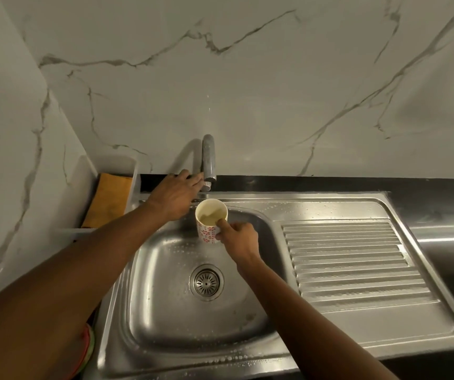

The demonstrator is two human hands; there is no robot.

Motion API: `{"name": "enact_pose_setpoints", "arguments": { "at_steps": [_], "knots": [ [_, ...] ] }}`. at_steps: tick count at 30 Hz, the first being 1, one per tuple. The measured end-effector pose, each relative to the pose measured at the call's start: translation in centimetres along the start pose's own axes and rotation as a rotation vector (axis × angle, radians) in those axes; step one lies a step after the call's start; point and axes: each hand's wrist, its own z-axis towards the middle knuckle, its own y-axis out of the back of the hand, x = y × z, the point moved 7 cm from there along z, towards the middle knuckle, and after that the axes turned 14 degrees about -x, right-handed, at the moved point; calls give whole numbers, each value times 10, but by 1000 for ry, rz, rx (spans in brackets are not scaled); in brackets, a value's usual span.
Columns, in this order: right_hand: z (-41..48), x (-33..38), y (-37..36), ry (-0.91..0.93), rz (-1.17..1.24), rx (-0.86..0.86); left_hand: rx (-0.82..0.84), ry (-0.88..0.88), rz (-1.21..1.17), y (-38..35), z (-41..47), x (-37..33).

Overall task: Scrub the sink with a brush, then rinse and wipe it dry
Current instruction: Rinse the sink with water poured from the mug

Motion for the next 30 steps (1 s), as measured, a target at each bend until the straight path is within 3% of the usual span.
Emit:
{"name": "enact_pose_setpoints", "arguments": {
  "at_steps": [10,14,19,24,30],
  "knots": [
    [4,3,-3,-1,10,1,158,189,-241,-34,-28,-1],
    [3,5,-5,5,-4,10,190,319,-458,-25,-43,8],
    [3,8,-6,-1,19,19,-75,620,-705,3,-77,17],
    [-1,12,-3,26,56,29,-335,813,-928,35,-120,2],
    [-5,23,3,82,48,16,-447,935,-1069,54,-145,-18]
  ]
}}
